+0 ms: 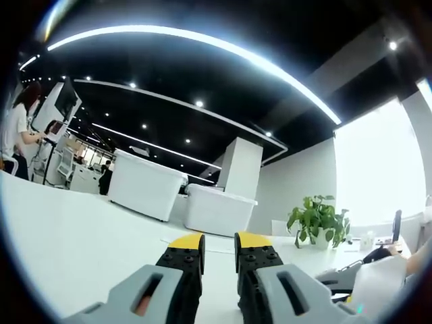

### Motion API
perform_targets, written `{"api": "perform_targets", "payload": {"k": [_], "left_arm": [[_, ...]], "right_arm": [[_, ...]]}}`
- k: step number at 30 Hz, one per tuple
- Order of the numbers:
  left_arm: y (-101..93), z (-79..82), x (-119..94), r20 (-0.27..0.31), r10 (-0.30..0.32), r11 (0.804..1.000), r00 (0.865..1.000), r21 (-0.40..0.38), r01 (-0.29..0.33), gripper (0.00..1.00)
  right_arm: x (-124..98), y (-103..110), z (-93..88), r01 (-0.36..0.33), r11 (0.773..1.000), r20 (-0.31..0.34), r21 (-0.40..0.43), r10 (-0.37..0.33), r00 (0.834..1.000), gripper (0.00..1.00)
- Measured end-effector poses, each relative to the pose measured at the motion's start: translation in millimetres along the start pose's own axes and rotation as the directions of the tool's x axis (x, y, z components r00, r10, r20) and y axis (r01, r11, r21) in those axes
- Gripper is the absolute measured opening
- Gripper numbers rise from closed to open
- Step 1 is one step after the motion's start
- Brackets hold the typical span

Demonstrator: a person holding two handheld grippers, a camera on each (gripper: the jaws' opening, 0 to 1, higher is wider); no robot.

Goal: Clamp the fixed fixture on the desktop, loosen the retaining clip, secure it to the edge of the desk, and tighten the retaining clip.

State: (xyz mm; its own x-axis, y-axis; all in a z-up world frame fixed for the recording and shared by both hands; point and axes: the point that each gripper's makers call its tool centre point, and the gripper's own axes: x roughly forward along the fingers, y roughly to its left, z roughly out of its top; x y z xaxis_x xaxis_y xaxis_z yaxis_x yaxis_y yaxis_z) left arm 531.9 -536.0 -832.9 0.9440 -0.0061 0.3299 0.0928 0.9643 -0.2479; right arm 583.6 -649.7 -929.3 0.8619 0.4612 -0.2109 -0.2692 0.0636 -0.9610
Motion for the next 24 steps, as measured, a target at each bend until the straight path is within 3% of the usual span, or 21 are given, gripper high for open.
{"api": "perform_targets", "payload": {"k": [7,10,13,19,24], "left_arm": [[-0.4,-1.6,-1,-0.003,0.005,1.000,1.000,0.010,-0.005,0.18],[0.7,-1.8,0,-0.004,0.008,1.000,1.000,0.015,-0.008,0.18],[0.3,-2.3,-1,-0.008,0.011,1.000,1.000,0.026,-0.011,0.18],[-0.1,-2.0,-2,-0.009,0.013,0.999,1.000,0.038,-0.013,0.18],[0.5,-2.8,-1,-0.007,0.015,0.999,1.000,0.043,-0.015,0.18]], "right_arm": [[-8,-2,-0.1,0.014,0.987,0.039,0.157,-0.020,0.999,0.03],[-14,-5,-1.4,0.029,0.983,0.044,0.183,-0.038,0.998,0.03],[-16,-7,0.2,0.043,0.962,0.078,0.270,-0.066,0.995,0.03],[-24,-22,1.1,0.080,0.930,0.107,0.358,-0.126,0.986,0.02],[-34,-42,4.2,0.106,0.884,0.132,0.455,-0.184,0.974,0.03]]}}
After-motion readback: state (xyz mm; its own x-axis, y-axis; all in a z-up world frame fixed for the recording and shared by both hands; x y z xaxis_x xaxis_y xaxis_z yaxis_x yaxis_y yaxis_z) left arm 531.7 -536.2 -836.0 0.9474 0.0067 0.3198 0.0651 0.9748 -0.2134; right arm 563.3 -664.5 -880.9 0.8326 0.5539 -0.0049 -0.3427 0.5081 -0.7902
